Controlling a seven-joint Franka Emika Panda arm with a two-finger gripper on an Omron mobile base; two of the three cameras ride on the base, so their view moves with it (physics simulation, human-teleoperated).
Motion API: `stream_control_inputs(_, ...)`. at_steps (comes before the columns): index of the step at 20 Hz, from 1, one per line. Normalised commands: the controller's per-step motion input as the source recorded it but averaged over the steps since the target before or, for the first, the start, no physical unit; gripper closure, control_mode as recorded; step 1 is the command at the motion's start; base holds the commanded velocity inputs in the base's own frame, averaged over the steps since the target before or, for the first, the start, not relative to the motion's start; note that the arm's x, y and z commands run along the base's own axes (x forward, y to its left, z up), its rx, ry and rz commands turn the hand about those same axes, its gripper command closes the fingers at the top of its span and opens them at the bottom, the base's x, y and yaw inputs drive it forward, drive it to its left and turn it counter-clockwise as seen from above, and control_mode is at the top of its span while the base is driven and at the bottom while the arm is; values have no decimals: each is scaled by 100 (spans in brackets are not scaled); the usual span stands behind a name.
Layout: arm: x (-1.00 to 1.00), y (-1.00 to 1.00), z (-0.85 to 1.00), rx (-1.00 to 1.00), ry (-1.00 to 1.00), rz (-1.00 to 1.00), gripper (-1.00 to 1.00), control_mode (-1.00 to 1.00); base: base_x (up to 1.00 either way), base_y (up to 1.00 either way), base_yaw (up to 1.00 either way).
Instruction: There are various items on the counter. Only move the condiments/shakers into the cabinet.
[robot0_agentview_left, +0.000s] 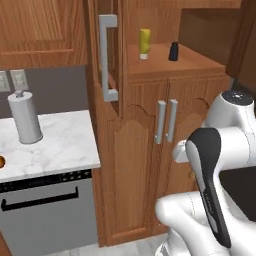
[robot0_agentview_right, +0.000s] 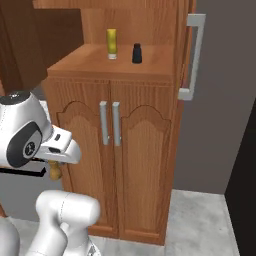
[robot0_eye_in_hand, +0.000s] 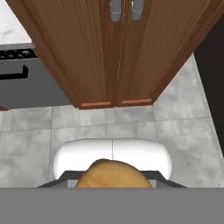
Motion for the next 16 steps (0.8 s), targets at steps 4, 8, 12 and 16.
stream_control_inputs(4, 0, 0, 0, 0, 0, 0, 100, 100, 72, -20, 0)
stream_control_inputs(8, 0, 0, 0, 0, 0, 0, 100, 100, 62, 4, 0)
stream_control_inputs(12, 0, 0, 0, 0, 0, 0, 100, 100, 57, 0, 0)
stream_control_inputs(16, 0, 0, 0, 0, 0, 0, 100, 100, 22, 0, 0)
